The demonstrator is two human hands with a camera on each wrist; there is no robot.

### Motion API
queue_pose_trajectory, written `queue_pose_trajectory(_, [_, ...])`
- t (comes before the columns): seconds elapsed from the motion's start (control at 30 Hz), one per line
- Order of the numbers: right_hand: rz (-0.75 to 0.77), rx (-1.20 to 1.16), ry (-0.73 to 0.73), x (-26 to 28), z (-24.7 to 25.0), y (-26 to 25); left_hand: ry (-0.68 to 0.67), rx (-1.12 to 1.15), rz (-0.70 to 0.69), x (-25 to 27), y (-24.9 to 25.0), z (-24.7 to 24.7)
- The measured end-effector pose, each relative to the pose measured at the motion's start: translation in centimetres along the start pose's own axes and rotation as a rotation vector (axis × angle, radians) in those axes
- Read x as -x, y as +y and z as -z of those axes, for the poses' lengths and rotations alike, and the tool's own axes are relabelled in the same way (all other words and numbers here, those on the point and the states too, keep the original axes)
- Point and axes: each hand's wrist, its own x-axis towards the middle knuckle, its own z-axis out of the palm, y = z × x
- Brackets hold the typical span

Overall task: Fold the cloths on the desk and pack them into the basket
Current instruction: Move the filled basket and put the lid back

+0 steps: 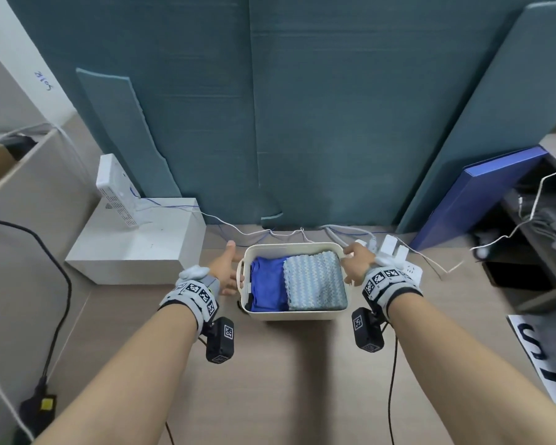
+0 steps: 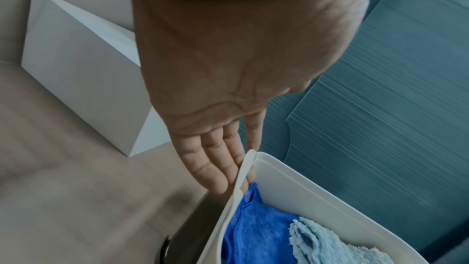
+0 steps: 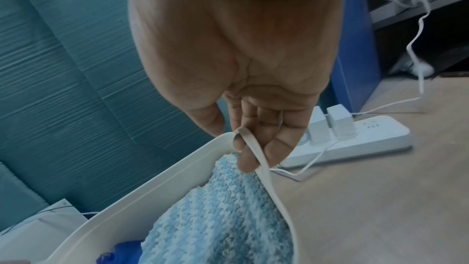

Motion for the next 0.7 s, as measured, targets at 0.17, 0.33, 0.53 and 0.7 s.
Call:
queue_pose_trajectory(0.17, [-0.069, 0.016, -0.037, 4.8, -1.8, 4.0, -0.103, -0.107, 0.013, 3.0, -4.6, 0.3])
queue_pose_trajectory(0.33, [-0.117, 0.061, -0.142, 7.8, -4.9, 8.2, -0.175, -0.138, 0.064, 5.6, -8.8, 1.2])
queue_pose_trajectory(0.53, [-0.15, 0.087, -0.203, 10.7, -6.0, 8.9, -0.165, -0.157, 0.068, 7.3, -10.5, 2.3])
queue_pose_trajectory(0.7, [-0.174, 0.11, -0.241, 11.2, -5.7, 7.8, -0.187, -0.211, 0.083, 6.9, -10.8, 3.1])
